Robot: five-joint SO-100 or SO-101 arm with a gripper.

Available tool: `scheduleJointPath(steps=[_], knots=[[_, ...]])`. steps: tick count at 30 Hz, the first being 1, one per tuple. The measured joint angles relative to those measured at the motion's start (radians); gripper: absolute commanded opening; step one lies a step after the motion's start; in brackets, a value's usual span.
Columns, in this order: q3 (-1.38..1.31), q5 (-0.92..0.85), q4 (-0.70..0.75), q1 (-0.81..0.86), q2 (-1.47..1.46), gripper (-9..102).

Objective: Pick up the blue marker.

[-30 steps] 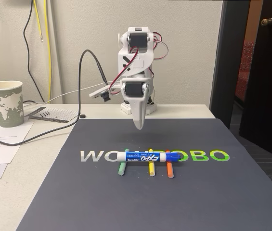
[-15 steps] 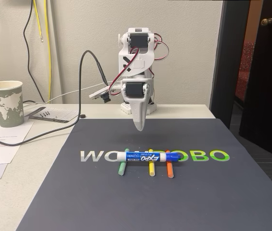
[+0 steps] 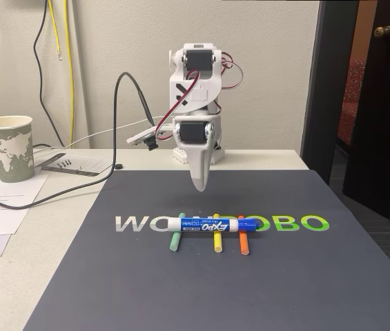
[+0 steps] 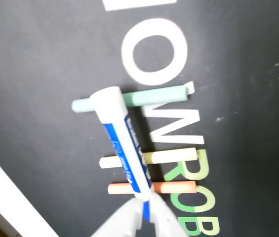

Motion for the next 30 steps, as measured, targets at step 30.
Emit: scheduleJointPath(steps=[30], knots=[[-0.21, 0.0, 0.081, 0.0, -0.172, 0]])
